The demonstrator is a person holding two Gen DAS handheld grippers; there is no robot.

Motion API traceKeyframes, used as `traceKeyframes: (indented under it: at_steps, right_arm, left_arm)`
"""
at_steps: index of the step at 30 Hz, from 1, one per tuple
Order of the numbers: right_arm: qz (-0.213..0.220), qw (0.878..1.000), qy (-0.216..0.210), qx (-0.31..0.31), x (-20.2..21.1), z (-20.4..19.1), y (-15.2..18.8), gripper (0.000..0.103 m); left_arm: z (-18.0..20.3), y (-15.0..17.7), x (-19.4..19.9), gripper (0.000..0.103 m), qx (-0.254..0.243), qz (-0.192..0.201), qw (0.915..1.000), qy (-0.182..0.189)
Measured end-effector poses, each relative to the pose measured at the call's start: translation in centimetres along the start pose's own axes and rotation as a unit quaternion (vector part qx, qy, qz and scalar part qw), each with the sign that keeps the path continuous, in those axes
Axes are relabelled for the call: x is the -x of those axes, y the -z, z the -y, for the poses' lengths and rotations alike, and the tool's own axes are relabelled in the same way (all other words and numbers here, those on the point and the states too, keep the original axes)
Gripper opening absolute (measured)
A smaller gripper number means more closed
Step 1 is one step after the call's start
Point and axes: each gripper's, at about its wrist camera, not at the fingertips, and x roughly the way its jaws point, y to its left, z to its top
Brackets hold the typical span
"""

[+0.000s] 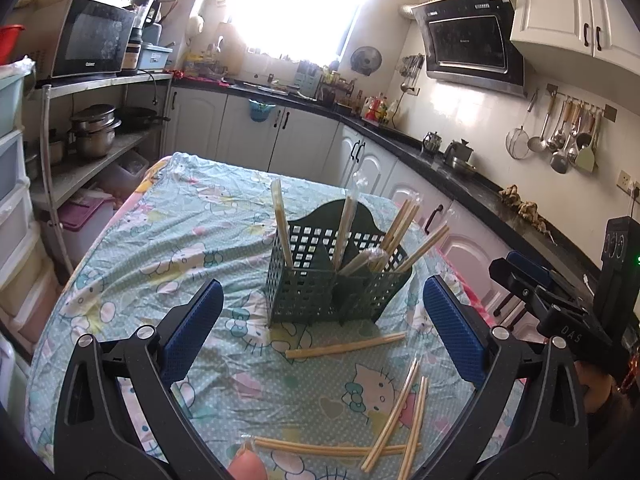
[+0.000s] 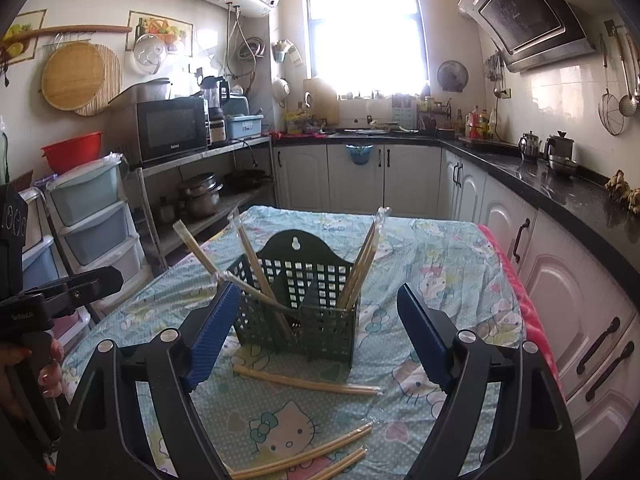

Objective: Organize utensils
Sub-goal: 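Move both open tools toward the remaining chopsticks on the cloth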

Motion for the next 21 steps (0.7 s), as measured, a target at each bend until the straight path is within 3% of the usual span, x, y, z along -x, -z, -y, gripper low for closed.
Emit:
traceKeyframes:
  at_steps: [11,21]
  right_arm:
    - [-0.027,1.000,0.003,0.003,-0.7,0.2,1.8,0.079]
    - [-0.064,0.998,0.011,0.002,-1.7,0.6,4.3,0.079]
  left_arm:
    - [-0.5,1.6,-0.6,0.092,0.003,-0.027,0.9996,-0.006]
    - [-1.3,4.4,-1.6,0.092,0.012,-0.078,0.9969,-0.006]
